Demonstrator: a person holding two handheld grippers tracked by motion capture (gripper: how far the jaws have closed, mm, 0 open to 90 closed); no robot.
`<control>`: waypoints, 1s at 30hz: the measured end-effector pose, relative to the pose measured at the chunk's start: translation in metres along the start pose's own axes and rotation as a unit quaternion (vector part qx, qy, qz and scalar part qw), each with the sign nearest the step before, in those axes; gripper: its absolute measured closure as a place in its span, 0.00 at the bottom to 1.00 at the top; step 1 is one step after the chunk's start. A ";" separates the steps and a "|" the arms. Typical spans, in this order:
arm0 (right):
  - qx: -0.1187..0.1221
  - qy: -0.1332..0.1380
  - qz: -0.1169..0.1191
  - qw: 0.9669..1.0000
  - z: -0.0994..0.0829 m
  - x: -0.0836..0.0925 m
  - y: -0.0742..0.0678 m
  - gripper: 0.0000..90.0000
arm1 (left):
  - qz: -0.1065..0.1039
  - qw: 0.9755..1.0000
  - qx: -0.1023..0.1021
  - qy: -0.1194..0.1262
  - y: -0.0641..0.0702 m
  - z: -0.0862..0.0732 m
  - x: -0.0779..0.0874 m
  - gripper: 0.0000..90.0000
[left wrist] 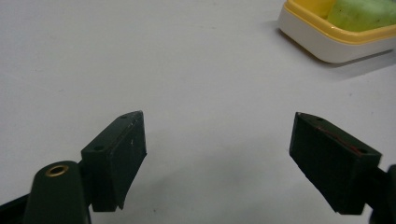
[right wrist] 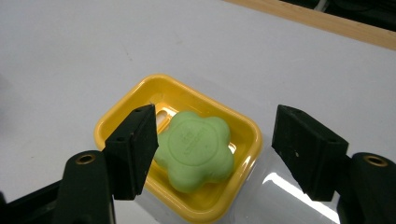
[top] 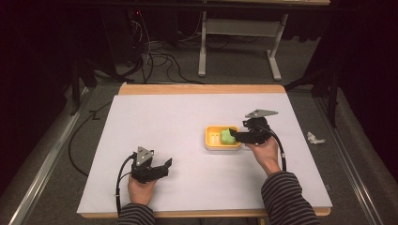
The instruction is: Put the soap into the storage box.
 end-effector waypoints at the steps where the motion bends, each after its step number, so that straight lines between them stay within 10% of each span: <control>1: 0.001 0.002 -0.001 1.000 0.000 0.002 0.000 0.36 | 0.000 1.000 0.000 0.000 0.000 0.000 0.000 0.21; 30: -0.010 0.061 -0.005 0.998 -0.022 0.056 0.020 0.37 | 0.005 1.000 -0.009 -0.011 0.000 -0.003 -0.002 0.22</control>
Point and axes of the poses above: each handheld gripper's, and its own axes: x roughly backward along the jaws, z roughly out of its top, y roughly to its right, the point moved 5 cm from there along -x, roughly forward along the jaws, and after that the axes turned 5 degrees about x, right-handed, at the moved point
